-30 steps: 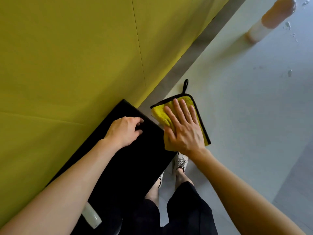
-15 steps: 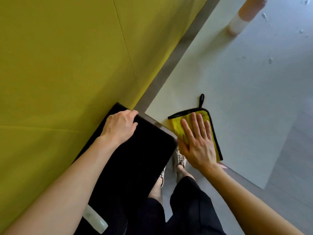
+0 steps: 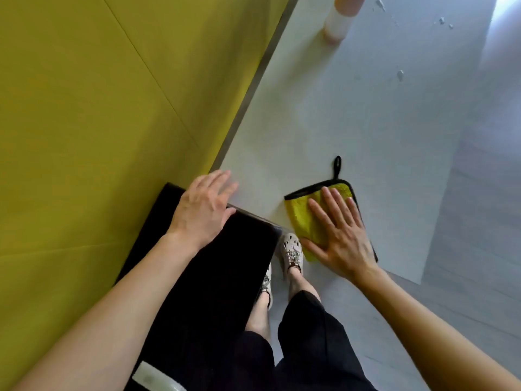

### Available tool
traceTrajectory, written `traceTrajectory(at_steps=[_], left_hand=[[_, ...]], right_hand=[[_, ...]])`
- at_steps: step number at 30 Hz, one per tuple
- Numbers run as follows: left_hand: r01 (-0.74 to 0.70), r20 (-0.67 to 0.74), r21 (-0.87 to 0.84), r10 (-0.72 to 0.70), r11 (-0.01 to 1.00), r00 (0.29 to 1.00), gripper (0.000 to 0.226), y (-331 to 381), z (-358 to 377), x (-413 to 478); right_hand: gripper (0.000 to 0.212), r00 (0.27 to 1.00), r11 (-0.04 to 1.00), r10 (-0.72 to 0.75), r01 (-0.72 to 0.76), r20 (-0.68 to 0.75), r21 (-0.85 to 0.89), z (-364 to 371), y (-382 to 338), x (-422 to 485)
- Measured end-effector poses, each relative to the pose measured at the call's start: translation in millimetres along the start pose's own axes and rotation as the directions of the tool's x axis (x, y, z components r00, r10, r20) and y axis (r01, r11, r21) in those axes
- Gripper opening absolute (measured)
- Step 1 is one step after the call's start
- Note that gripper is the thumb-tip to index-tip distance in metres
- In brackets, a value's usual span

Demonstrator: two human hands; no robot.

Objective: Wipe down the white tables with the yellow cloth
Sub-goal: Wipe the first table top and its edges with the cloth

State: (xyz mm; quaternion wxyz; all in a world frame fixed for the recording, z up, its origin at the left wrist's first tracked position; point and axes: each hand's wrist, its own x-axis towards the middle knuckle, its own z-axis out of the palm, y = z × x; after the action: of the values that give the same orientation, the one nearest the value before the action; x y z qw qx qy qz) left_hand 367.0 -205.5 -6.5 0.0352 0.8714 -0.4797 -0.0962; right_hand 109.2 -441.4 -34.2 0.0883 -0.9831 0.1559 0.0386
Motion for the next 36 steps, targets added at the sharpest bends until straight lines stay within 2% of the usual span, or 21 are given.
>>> traceTrajectory(at_steps=[3, 6, 9, 11, 13, 15, 18, 20, 21, 22, 26, 29, 31, 33, 36], left_hand=[[0.011, -0.006, -0.035, -0.012, 0.999, 1.000, 0.065, 11, 7, 0], [0.020, -0.023, -0.048, -0.021, 0.999, 1.000, 0.061, 11, 6, 0], [0.004, -0.064, -0.043, -0.006, 0.999, 0.998, 0.045, 8, 2, 3], [-0.009, -0.094, -0.034, 0.005, 0.999, 0.996, 0.041, 8, 1, 3], [-0.010, -0.066, -0.017, 0.009, 1.000, 0.998, 0.045, 8, 1, 3], [0.001, -0.031, -0.010, -0.001, 1.000, 1.000, 0.054, 8, 2, 3], [0.028, -0.001, 0.004, -0.028, 1.000, 1.000, 0.057, 14, 0, 3], [0.039, -0.009, 0.020, -0.039, 0.999, 0.999, 0.057, 17, -1, 3], [0.045, -0.012, 0.029, -0.045, 0.999, 0.999, 0.056, 17, -2, 3], [0.050, -0.013, 0.041, -0.050, 0.998, 0.999, 0.056, 17, -3, 3], [0.030, -0.004, 0.080, -0.030, 0.996, 1.000, 0.048, 17, -9, 9], [0.041, 0.064, 0.122, -0.049, 0.992, 0.997, 0.035, 25, -26, 18], [0.042, 0.157, 0.215, -0.077, 0.976, 0.985, 0.035, 39, -44, 31], [0.030, 0.225, 0.311, -0.105, 0.950, 0.969, 0.049, 54, -56, 50], [0.059, 0.252, 0.316, -0.144, 0.947, 0.957, 0.087, 74, -65, 81]], right_hand=[[0.094, 1.000, 0.999, 0.020, -0.019, 0.023, -0.031, -2, 32, -15], [0.091, 0.998, 0.998, 0.062, -0.062, -0.003, 0.020, 16, -41, 42], [0.089, 0.999, 0.998, 0.053, -0.053, -0.004, 0.031, 25, -127, 115], [0.087, 0.998, 0.997, 0.053, -0.052, -0.015, 0.058, 21, -139, 130], [0.087, 0.999, 0.999, 0.022, -0.021, -0.024, 0.044, 16, -109, 103], [0.088, 0.998, 0.998, 0.058, -0.057, -0.023, 0.014, 11, -47, 46], [0.086, 0.957, 0.957, 0.290, -0.290, -0.002, 0.007, 1, 44, -40], [0.085, 0.899, 0.899, 0.438, -0.438, 0.013, -0.003, 1, 49, -51], [0.085, 0.885, 0.885, 0.465, -0.465, 0.004, 0.002, 6, 34, -38], [0.085, 0.893, 0.893, 0.449, -0.449, -0.002, 0.009, 10, 10, -15], [0.084, 0.980, 0.979, 0.199, -0.199, 0.014, 0.037, 16, -98, 114], [0.078, 0.996, 0.994, 0.090, -0.090, -0.002, 0.066, 12, -120, 148], [0.077, 0.999, 0.996, -0.032, 0.033, -0.019, 0.080, 7, -94, 124], [0.078, 0.995, 0.991, -0.098, 0.100, -0.027, 0.086, 2, -47, 84], [0.078, 1.000, 0.997, 0.031, -0.031, 0.002, 0.068, -7, 53, 35]])
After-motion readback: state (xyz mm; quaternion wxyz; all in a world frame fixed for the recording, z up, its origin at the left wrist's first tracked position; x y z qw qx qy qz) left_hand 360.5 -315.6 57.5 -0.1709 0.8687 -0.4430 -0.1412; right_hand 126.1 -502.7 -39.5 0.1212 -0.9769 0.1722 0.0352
